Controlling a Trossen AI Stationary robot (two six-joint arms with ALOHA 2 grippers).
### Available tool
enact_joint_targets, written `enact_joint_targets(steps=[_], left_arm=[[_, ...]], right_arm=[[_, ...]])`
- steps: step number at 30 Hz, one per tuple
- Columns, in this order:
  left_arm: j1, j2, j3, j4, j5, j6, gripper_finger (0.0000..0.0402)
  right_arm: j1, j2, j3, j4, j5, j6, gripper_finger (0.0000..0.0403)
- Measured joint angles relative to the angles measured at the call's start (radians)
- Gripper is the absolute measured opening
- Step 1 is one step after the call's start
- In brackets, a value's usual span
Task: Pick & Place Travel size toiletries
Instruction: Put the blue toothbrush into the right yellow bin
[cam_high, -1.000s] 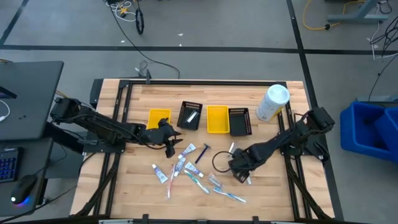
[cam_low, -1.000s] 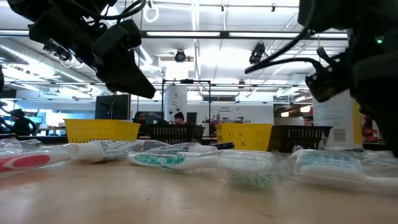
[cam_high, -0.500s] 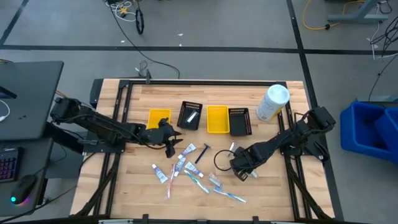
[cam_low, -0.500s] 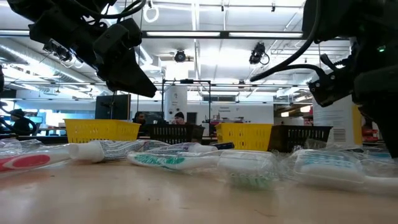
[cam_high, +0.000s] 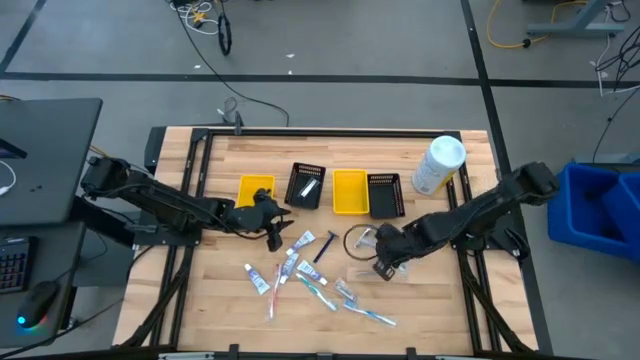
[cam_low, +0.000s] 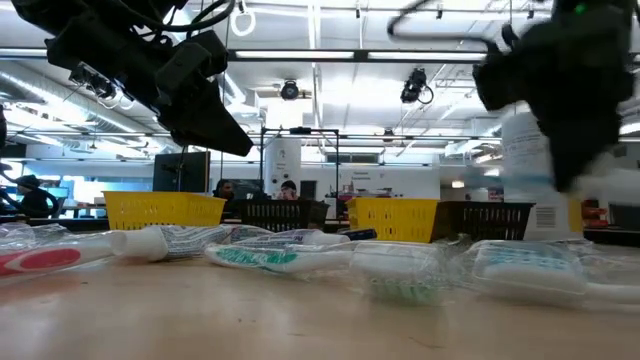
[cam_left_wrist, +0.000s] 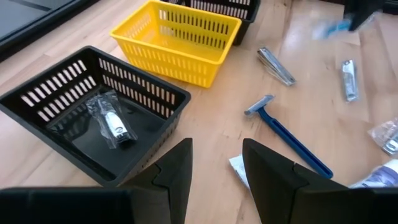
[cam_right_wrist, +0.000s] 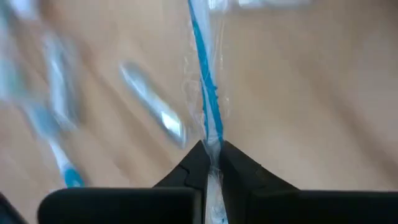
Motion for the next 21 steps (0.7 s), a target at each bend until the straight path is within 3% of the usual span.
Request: enact_joint_targets(steps=[5,9,14,21], left_arm=[[0.000,0.000,0.000,0.001,-0.003,0.012,0.0151],[0.000,0.000,0.000,0.002,-0.003,0.007,0.0151],[0.000,0.000,0.000,0.002,0.000,0.000,0.0151],[0.000,0.000,0.000,0.002,0.002,-0.001,0.0151]], right_arm=[[-0.044,-0.069,0.001,0.178,0.391,-0.168,0.0032],[-0.118,-0.065,0.002,0.383,0.548,-0.418,0.0036],[-0.248,-0.024,0.002,0.558,0.548,-0.586,0.0036],[-0.387,0.074,0.002,0.554,0.435,-0.610,0.0038]])
